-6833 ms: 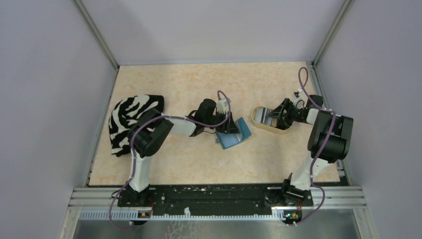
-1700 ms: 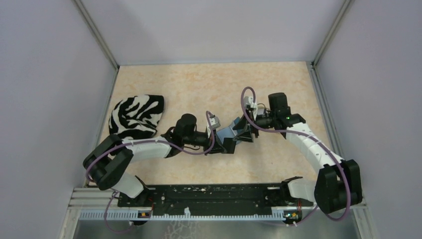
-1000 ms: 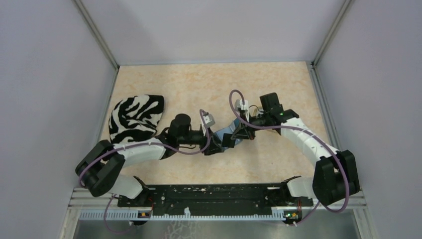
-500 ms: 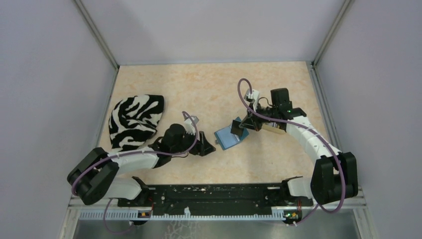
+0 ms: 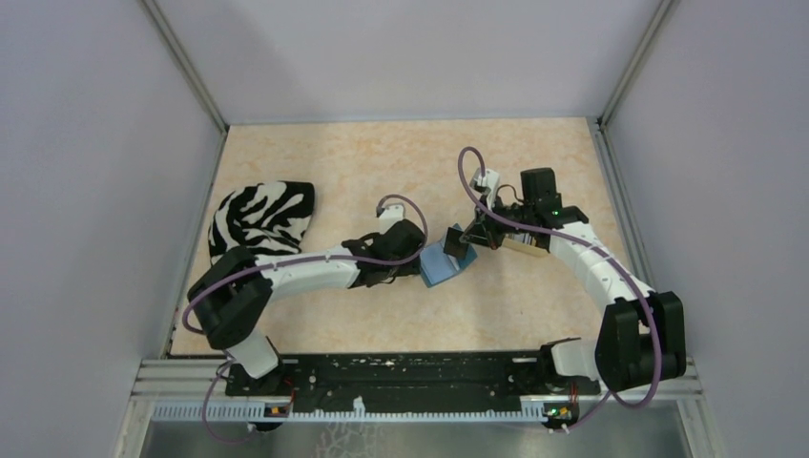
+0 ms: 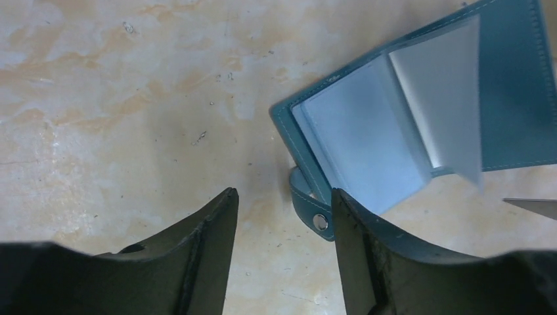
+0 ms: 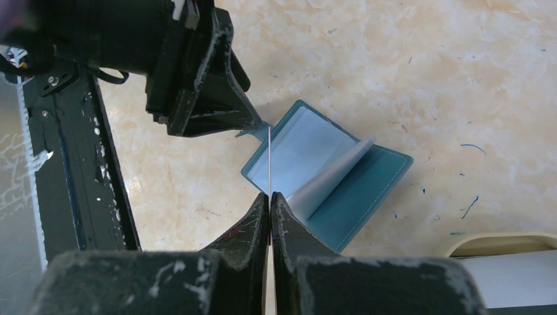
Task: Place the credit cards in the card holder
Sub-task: Insert the credit card into the card holder.
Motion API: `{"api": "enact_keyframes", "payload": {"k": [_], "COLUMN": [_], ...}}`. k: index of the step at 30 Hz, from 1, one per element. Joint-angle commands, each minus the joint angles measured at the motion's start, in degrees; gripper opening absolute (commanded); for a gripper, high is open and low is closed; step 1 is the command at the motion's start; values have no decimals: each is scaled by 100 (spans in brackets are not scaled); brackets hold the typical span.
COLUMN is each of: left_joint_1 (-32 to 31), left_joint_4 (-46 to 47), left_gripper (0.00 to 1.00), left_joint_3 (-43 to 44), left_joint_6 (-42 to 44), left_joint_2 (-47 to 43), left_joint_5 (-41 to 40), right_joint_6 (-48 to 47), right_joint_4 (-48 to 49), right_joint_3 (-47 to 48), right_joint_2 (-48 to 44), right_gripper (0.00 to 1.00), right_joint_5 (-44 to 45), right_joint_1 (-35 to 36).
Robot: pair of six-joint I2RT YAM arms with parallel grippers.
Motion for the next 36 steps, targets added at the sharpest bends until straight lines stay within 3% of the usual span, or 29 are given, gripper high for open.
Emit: {"api": "enact_keyframes", "payload": {"k": [1,7,22,30,32,35,36], "left_joint_1": [-145,-238,-486,-504,-504,-499,-501], "left_joint_4": [-922,-990,-1275,-1508,-1552,-1565,-1542], "left_gripper": [58,55,65,60,49,18,12], "left_joint_3": [550,827,1241,1325,1357,1308,1249], "left_joint_6": [-317,-246,-200,-226,-196,-88,-30], "left_joint_2": [416,670,930,1247,1289,1206,1137], "left_joint_5": [-391,-391,-528,-733,-751,-818,-850], "right_joint_6": [64,42,17,14,12,15,14], "right_joint_4": [254,208,173,158,146,142,140], "right_joint_3": [71,96,111,118,120,116,110], "right_joint_2": [-186,-126,-68,-42,-33,-24,-16], "right_gripper": [0,0,0,0,0,0,0], "right_joint_5": [-66,-83,-105,-130,-145,-173,-206], "right_joint_1": [-67,-84,-83,-82,-87,-83,-83]}}
